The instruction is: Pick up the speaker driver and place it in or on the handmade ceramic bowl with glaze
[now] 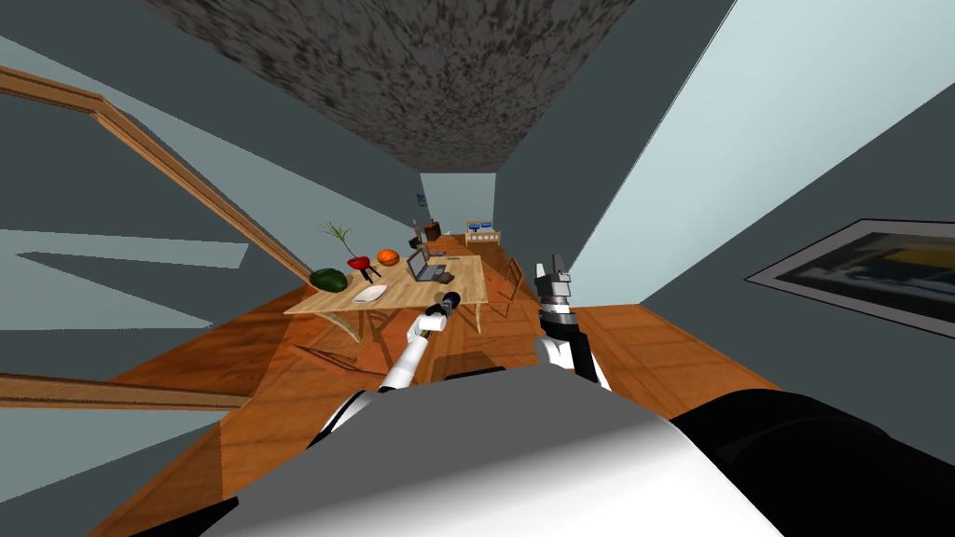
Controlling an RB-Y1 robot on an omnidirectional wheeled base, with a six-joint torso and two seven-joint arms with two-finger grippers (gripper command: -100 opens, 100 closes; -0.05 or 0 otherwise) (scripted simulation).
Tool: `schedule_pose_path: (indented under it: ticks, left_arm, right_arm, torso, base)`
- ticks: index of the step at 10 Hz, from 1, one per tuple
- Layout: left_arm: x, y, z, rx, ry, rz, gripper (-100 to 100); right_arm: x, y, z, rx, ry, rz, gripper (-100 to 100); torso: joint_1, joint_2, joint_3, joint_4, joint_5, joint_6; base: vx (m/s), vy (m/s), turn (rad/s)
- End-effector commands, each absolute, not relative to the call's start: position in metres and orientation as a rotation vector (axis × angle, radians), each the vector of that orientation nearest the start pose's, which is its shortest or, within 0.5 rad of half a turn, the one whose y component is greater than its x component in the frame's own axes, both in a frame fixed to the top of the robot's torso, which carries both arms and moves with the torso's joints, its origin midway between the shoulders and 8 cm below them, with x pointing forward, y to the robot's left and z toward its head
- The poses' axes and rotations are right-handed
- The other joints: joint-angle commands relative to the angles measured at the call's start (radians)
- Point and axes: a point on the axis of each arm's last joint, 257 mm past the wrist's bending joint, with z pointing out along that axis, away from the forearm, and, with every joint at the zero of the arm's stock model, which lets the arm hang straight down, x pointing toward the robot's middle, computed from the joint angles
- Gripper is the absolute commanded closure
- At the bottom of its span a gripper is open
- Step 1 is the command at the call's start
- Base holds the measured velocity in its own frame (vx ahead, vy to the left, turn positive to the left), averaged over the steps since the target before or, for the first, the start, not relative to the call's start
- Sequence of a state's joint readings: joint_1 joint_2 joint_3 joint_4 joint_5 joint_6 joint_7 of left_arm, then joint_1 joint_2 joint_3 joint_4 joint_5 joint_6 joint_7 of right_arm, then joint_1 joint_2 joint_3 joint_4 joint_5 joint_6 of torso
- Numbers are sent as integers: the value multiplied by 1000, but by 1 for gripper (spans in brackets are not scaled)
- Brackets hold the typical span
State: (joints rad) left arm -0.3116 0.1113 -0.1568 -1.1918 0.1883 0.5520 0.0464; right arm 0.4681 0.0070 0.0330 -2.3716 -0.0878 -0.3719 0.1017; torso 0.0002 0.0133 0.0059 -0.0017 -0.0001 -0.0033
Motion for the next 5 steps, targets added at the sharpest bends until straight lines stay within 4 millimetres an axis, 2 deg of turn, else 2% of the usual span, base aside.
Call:
schedule_pose_path:
  ticks: [1, 2, 5]
  left_arm:
    - [567, 147, -378, -1560, 1837, -959, 100]
    - [577, 147, -369, -1536, 1832, -954, 100]
    - [594, 152, -353, -1498, 1819, -942, 100]
  right_arm:
    - [348, -274, 51, 687, 592, 1314, 0]
    - [348, -274, 51, 687, 592, 1314, 0]
    - [348, -274, 51, 687, 592, 1313, 0]
  torso:
    - [0, 0, 0, 0, 0, 0]
    - [1, -5, -3, -1, 0, 0]
    - [1, -17, -9, -2, 0, -1]
  base:
    - [48, 29, 36]
    - [125, 27, 71]
    - [195, 23, 55]
